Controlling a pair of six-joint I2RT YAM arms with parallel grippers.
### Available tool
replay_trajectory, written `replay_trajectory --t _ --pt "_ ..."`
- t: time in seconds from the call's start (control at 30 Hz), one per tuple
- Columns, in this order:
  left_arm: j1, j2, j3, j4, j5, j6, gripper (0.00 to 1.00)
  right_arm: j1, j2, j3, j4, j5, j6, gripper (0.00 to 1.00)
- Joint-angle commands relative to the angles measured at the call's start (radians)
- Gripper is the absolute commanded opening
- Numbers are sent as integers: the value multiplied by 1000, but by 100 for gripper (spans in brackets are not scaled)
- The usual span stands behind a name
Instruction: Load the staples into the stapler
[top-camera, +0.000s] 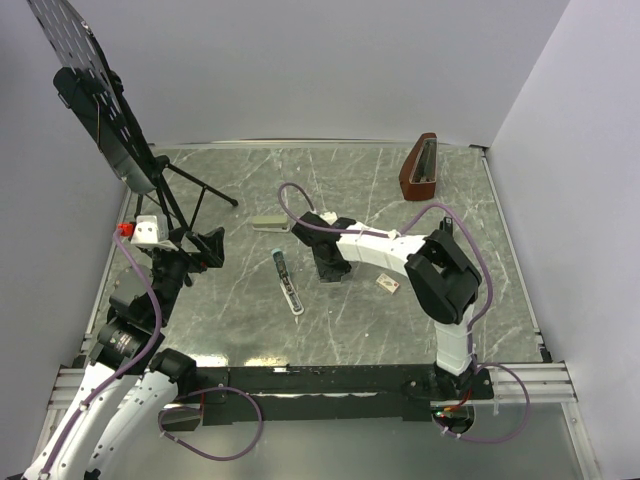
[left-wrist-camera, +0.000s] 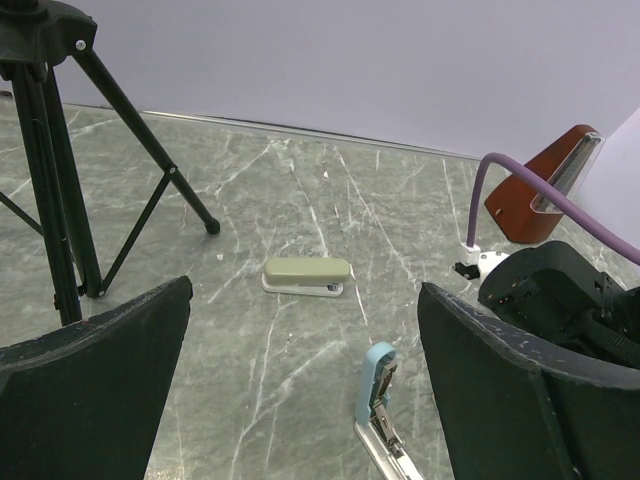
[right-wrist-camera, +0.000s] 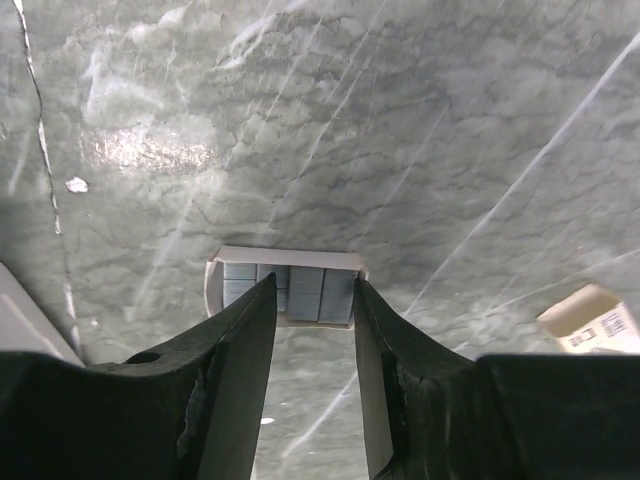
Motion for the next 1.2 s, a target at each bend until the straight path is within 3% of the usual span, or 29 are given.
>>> replay_trajectory --t 0.0,0.47,1.17 --pt "-3 2 -6 38 16 0 99 -1 -70 31 1 13 -65 44" --pt "-3 5 -6 38 18 2 100 8 -8 57 -51 3 96 38" --pt "-3 2 -6 38 16 2 99 8 60 60 -57 -23 113 33"
